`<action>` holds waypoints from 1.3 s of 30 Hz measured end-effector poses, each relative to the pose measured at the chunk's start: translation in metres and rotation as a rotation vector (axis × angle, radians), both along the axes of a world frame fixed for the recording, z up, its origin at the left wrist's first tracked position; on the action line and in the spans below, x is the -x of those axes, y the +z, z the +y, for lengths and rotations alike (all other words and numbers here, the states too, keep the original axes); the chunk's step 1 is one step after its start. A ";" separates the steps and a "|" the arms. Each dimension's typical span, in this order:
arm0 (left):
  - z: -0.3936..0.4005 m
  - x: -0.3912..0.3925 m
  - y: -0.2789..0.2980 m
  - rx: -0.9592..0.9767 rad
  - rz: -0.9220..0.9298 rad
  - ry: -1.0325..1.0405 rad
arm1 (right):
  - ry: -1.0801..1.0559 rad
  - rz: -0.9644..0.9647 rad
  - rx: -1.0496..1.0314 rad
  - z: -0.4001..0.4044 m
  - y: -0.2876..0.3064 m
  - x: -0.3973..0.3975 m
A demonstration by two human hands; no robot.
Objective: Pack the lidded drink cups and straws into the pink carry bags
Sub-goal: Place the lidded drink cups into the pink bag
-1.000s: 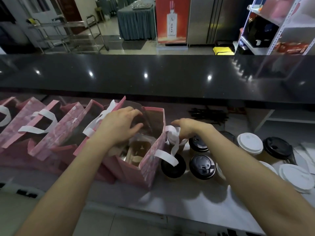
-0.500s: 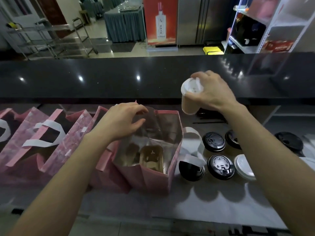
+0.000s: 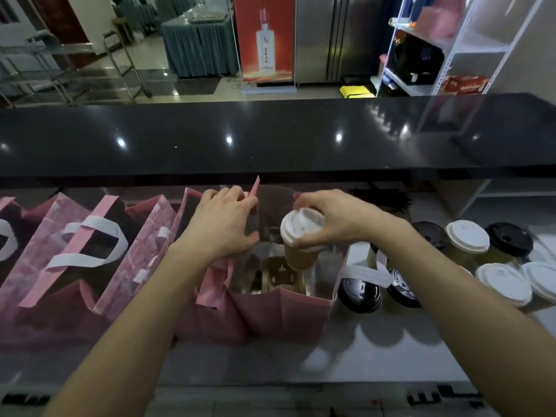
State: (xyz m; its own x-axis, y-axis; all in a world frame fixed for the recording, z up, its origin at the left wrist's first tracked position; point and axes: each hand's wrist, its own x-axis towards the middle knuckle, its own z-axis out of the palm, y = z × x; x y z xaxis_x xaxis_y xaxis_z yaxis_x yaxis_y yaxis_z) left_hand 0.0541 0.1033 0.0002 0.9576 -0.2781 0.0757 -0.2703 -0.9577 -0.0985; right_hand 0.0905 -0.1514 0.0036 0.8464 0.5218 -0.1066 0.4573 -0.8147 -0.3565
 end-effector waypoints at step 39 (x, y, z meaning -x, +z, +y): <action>-0.006 -0.008 0.016 0.096 -0.048 -0.120 | -0.028 -0.132 -0.065 0.008 0.004 -0.011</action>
State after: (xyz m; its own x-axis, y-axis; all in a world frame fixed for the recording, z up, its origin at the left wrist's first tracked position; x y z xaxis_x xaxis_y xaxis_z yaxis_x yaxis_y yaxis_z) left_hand 0.0623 0.0977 0.0164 0.9126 -0.3792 0.1527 -0.3802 -0.9246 -0.0235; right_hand 0.1012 -0.1437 0.0071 0.8653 0.4996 0.0398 0.4808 -0.8052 -0.3471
